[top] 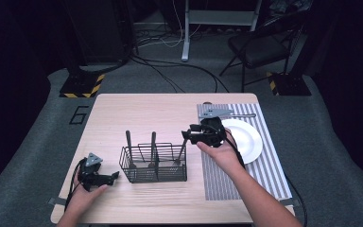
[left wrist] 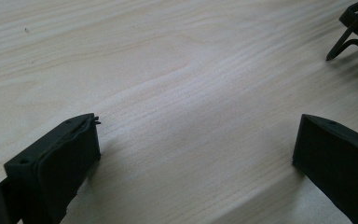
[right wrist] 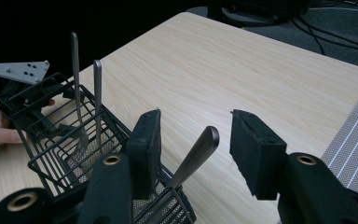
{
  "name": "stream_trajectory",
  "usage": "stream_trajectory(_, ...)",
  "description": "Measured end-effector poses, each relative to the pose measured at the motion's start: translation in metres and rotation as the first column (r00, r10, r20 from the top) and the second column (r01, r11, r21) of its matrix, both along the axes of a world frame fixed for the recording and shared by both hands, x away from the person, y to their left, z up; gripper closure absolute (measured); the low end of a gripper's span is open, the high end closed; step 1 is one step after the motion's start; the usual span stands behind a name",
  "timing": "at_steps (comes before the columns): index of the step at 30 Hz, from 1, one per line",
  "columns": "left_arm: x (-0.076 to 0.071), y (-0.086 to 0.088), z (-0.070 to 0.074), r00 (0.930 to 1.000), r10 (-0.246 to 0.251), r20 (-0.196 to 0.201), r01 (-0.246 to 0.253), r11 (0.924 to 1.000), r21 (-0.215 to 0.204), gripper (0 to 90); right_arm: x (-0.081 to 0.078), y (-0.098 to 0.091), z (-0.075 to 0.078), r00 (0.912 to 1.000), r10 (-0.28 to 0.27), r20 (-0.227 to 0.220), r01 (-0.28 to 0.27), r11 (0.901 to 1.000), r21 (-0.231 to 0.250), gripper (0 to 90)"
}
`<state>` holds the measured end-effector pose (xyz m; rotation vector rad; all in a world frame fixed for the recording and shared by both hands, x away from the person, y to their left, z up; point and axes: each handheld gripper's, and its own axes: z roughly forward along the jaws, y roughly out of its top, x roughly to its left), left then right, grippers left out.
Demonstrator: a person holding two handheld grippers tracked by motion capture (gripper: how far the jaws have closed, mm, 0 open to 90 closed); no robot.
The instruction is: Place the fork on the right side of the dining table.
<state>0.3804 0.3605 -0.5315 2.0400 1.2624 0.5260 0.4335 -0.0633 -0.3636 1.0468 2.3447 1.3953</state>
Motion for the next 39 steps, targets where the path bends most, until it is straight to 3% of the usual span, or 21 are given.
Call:
stream_trajectory(5,0.000,0.000,0.000,1.0000,0.000,0.000,0.000,1.0000,0.000,0.2,0.001,0.004,-0.003,1.0000,0.005,0.000,-0.005,0.9999,-0.010,54.1)
stream_trajectory(11,0.000,0.000,0.000,1.0000,0.000,0.000,0.000,1.0000,0.000,0.2,0.003,0.007,-0.006,1.0000,0.000,0.004,0.000,0.9996,-0.030,61.9)
stream_trajectory(13,0.000,0.000,0.000,1.0000,0.000,0.000,0.000,1.0000,0.000,0.2,0.004,0.007,-0.006,1.0000,0.009,0.003,-0.009,0.9996,-0.027,62.5)
stream_trajectory(14,0.000,0.000,0.000,1.0000,0.000,0.000,0.000,1.0000,0.000,0.2,0.005,0.006,-0.006,0.9996,0.021,-0.020,-0.021,0.9997,-0.009,65.0)
stream_trajectory(29,0.000,0.000,0.000,1.0000,-0.002,0.000,0.002,1.0000,0.001,0.2,-0.004,0.009,0.002,0.9985,0.055,-0.004,-0.054,0.9984,0.017,83.4)
stream_trajectory(39,0.000,0.000,0.000,1.0000,-0.002,0.000,0.002,1.0000,0.001,0.2,-0.012,0.024,0.011,0.9930,0.118,-0.010,-0.117,0.9929,0.019,86.3)
